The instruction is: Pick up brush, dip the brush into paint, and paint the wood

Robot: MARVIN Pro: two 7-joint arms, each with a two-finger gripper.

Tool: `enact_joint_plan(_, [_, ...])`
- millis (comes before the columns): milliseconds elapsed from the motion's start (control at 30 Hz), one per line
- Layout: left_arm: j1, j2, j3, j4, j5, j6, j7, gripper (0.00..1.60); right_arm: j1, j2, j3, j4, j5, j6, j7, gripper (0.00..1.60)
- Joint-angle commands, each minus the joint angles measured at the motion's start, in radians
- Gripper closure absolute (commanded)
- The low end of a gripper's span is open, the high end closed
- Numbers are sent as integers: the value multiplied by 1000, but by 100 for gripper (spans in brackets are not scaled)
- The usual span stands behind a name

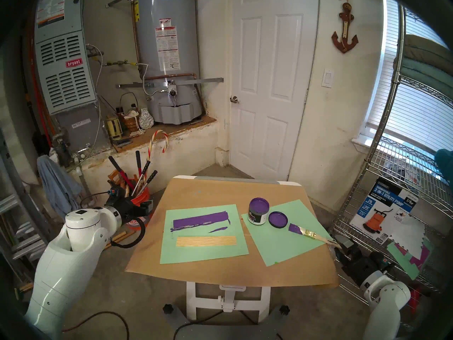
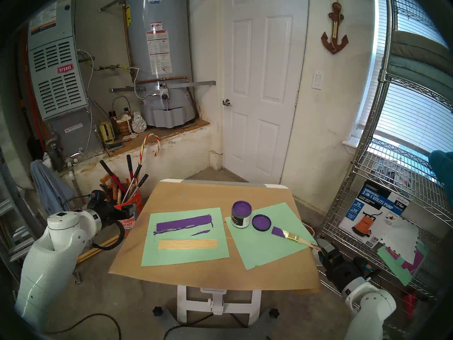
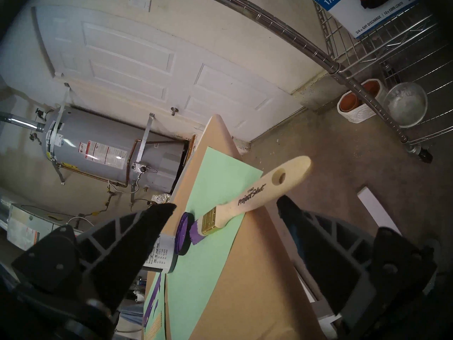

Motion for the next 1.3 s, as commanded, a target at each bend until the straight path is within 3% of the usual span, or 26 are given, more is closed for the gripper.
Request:
enact_joint_plan(0, [-4, 2, -10, -16, -2, -2, 1, 0, 21, 0, -4, -17, 5, -4, -3, 0])
enact_joint_plan(1267, [-4, 2, -10, -17, -2, -2, 1, 0, 92, 19, -11, 69, -15, -59, -42, 0])
